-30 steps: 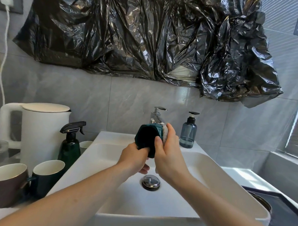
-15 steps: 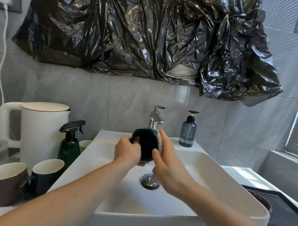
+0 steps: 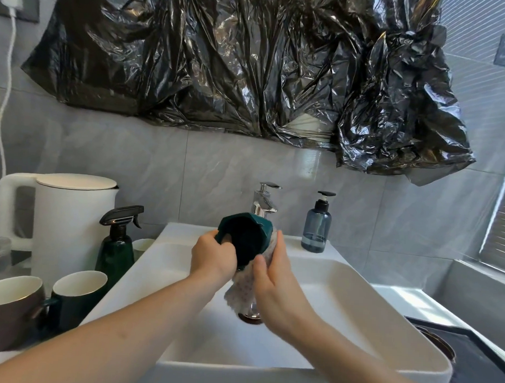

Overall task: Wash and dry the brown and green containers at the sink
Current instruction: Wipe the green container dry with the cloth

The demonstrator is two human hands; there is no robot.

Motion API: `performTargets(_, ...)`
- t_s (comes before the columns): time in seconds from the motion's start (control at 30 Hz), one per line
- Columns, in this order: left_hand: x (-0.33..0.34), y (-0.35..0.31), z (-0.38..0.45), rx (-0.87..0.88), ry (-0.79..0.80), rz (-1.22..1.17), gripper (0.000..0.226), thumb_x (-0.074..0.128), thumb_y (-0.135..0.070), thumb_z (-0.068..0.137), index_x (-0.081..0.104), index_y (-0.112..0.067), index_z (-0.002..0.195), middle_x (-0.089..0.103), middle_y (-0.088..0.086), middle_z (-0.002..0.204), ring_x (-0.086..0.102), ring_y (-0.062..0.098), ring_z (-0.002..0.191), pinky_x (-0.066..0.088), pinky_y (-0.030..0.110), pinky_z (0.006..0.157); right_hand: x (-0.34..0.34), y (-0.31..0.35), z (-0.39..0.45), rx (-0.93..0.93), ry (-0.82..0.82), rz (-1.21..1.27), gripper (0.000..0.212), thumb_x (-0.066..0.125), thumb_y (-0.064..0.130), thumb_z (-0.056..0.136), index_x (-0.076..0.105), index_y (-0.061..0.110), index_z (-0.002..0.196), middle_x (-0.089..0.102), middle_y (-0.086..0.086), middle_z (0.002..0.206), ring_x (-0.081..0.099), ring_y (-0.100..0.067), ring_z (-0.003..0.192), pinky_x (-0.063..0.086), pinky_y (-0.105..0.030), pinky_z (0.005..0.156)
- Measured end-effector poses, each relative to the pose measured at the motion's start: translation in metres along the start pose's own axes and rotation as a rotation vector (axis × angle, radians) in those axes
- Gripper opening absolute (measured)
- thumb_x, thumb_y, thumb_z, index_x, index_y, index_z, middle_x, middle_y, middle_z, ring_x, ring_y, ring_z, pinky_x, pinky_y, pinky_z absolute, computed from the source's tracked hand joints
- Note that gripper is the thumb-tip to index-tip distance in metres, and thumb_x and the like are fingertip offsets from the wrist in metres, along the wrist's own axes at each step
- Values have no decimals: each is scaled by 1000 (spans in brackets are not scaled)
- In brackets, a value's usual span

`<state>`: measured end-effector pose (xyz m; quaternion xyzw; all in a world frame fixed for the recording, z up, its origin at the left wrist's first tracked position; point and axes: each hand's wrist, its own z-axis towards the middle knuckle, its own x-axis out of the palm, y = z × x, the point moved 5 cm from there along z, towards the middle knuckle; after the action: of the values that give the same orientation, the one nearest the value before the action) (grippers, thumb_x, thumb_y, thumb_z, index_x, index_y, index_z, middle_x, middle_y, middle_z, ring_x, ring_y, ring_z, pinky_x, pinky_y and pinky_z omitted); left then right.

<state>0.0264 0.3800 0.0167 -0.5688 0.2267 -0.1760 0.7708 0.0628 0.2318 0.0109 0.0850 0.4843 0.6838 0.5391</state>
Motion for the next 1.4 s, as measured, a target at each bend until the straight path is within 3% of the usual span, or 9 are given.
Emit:
performTargets(0.2, 9, 3, -4, -18, 50, -8, 16, 49, -19, 108, 64, -21, 102, 70, 10, 108, 63, 33, 98, 59, 34, 66, -7, 10, 11, -21, -80, -75, 59, 37, 29, 109, 13, 40, 162, 36, 14, 159, 46, -2, 136, 43, -24, 107)
performTargets(0.27, 7, 7, -1, -70, 24, -41, 17, 47, -17, 107, 64, -17, 109, 67, 10, 109, 61, 34, 100, 60, 38, 77, -4, 4, 0, 11, 5, -130, 63, 38, 33, 108, 5, 43, 161, 35, 16, 161, 49, -4, 135, 45, -28, 106)
performTargets(0.37, 7, 5, -3, -113, 18, -93, 15, 46, -16, 107, 60, -21, 109, 64, 10, 110, 59, 36, 103, 58, 46, 97, -4, -2, -6, 12, 36, -68, 51, 38, 28, 108, 18, 46, 152, 58, 15, 139, 64, -1, 113, 53, -29, 92)
performTargets(0.47, 11, 6, -7, -135, 84, -119, 15, 48, -14, 102, 64, -16, 103, 69, 10, 105, 65, 34, 98, 61, 41, 83, -9, 1, 4, -3, -57, 0, 50, 36, 33, 108, 22, 43, 155, 55, 16, 143, 59, 3, 122, 52, -29, 101)
performTargets(0.57, 17, 9, -11, -135, 202, -107, 18, 54, -15, 95, 71, -12, 94, 74, 9, 87, 69, 28, 78, 60, 37, 65, -16, 15, 14, -25, -149, 4, 45, 34, 26, 112, 21, 47, 150, 37, 37, 140, 33, 33, 121, 26, 2, 101)
performTargets(0.77, 21, -3, -18, 46, 307, -40, 17, 67, -28, 94, 71, -25, 110, 76, 2, 105, 75, 23, 85, 66, 36, 58, -25, 10, 18, 6, -217, -81, 44, 35, 28, 111, 41, 23, 154, 46, 9, 149, 42, 0, 135, 31, -19, 113)
performTargets(1.03, 18, -6, -19, 52, 315, 139, 24, 65, -38, 93, 74, -17, 86, 77, 10, 88, 75, 33, 79, 65, 46, 58, -33, 3, 11, -50, -232, -100, 32, 42, 21, 110, 67, 22, 130, 56, 36, 117, 46, 32, 106, 30, 6, 89)
performTargets(1.23, 15, 5, -16, -227, 194, -222, 23, 47, -12, 105, 68, -17, 112, 71, 12, 101, 70, 31, 86, 61, 35, 53, -13, 1, 6, -54, -84, -58, 54, 42, 26, 110, 27, 33, 161, 42, 26, 152, 37, 17, 137, 32, -14, 116)
performTargets(1.4, 16, 16, -7, -343, 271, -279, 37, 39, -7, 99, 67, -12, 124, 77, 16, 107, 73, 31, 96, 63, 39, 73, -9, 0, 4, -35, -6, -216, 65, 39, 31, 111, 3, 39, 165, 21, 24, 164, 27, 18, 133, 26, 0, 102)
